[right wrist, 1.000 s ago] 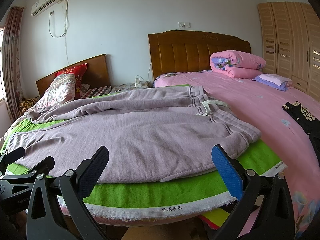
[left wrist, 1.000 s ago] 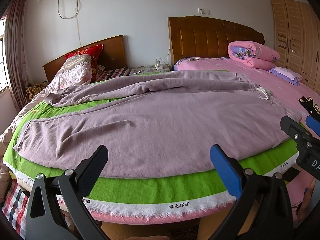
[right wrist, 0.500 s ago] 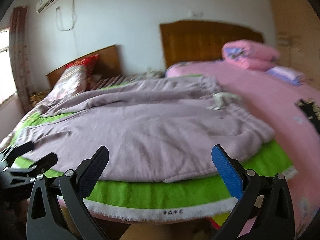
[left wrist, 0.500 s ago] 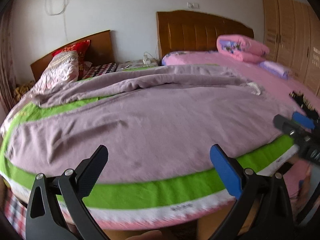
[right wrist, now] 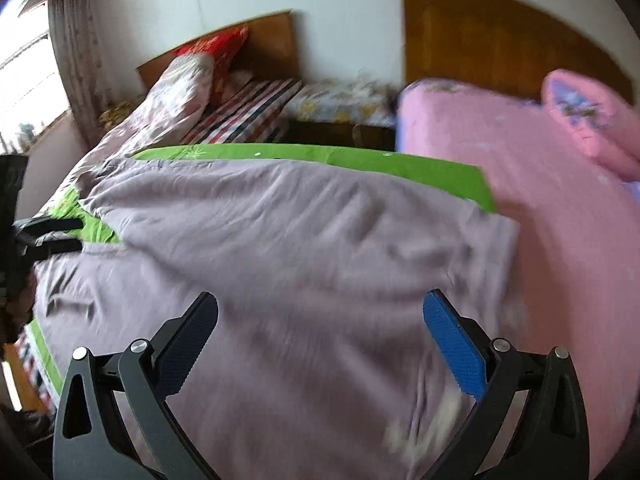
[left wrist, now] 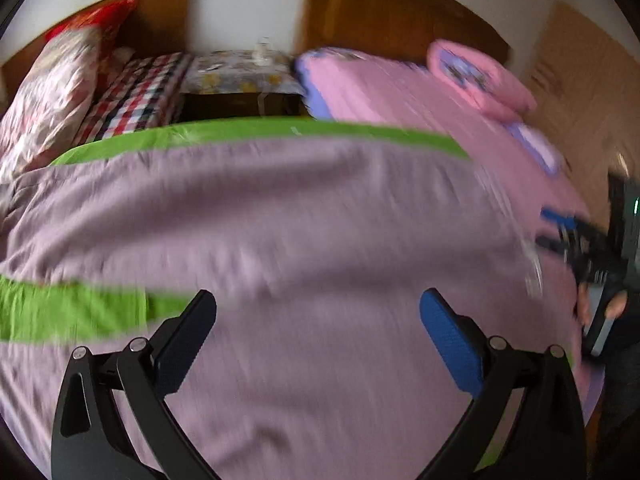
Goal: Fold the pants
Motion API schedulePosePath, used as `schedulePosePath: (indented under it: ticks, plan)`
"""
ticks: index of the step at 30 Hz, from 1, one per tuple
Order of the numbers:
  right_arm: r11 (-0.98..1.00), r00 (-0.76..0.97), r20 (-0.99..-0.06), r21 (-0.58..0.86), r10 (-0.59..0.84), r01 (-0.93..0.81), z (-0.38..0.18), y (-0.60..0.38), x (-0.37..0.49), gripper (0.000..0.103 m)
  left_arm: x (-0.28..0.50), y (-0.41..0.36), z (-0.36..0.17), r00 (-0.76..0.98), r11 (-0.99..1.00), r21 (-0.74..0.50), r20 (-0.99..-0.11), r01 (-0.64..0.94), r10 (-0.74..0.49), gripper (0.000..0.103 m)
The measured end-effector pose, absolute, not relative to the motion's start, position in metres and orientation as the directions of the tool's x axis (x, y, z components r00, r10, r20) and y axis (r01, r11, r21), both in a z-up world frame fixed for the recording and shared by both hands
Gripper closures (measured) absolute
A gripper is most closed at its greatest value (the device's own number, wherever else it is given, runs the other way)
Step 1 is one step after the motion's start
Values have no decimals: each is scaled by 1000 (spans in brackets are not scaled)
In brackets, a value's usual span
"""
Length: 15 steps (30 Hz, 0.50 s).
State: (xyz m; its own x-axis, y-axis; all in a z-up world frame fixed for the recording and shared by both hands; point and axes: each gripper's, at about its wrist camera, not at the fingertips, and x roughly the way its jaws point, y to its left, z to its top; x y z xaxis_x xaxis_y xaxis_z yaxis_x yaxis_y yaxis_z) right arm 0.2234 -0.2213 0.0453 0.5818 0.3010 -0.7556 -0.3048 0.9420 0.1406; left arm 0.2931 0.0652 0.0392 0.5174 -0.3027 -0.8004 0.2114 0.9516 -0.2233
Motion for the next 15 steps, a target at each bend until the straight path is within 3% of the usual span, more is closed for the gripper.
schedulePosePath:
  ticks: [6, 10, 15]
  plan:
    - [907, 446, -856, 59, 261, -417, -1, -213, 349, 4, 414, 88, 4, 377, 889, -450, -841, -88, -388, 2]
    - [888, 408, -879, 35, 245, -458, -22, -207, 407, 4, 462, 84, -9, 351, 874, -459, -854, -159, -384, 2]
    - [841, 305, -900, 110, 310, -530, -42, -206, 446, 5, 496, 78, -26, 292, 851, -467, -871, -242, -395, 2]
